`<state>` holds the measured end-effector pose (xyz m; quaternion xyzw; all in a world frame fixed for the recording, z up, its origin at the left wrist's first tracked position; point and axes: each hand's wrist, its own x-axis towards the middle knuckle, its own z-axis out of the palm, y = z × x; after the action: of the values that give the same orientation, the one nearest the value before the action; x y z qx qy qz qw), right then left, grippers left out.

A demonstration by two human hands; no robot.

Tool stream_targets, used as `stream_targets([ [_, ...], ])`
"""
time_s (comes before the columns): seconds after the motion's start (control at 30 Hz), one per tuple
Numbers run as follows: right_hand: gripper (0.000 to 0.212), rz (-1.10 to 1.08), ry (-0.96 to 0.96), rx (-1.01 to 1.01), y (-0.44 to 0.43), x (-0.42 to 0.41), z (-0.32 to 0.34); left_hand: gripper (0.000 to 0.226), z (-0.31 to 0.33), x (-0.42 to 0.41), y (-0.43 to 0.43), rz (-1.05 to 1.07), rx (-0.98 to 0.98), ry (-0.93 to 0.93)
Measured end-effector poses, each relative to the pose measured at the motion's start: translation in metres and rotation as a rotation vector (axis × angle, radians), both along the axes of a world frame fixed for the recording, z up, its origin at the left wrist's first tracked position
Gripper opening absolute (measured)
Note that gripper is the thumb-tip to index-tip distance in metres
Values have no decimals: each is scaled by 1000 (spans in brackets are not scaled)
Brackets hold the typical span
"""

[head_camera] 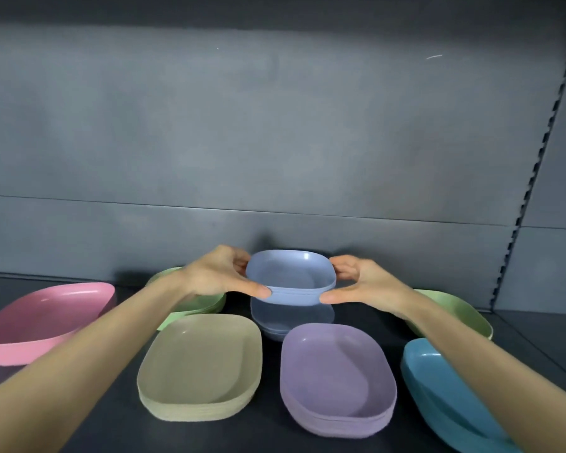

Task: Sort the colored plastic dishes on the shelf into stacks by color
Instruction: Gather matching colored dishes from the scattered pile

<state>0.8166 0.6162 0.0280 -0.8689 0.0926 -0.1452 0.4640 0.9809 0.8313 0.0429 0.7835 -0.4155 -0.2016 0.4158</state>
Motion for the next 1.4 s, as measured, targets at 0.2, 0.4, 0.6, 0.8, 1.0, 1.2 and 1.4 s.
stream_targets([
  [0.2,50,19,87,51,-10,8,-9,55,-7,11,-8,-47,60,-38],
  [0.4,49,41,194,44,-22,14,-14,57,-13,18,-16,-84,118,-53],
  [0.6,52,43,239,33,-28,20,-18,60,-20,22,-20,-111,168,-63],
  [0.8,50,78,272,36,-29,22,-21,66,-27,25,-21,-106,168,-54],
  [1.0,46,81,269,56,-27,23,-23,55,-30,24,-23,-94,169,-86],
  [1.2,46,75,261,58,-26,22,-24,61,-32,26,-25,-106,180,-56],
  [1.4,48,60,277,47,-27,23,-24,66,-30,22,-22,-122,191,-24],
])
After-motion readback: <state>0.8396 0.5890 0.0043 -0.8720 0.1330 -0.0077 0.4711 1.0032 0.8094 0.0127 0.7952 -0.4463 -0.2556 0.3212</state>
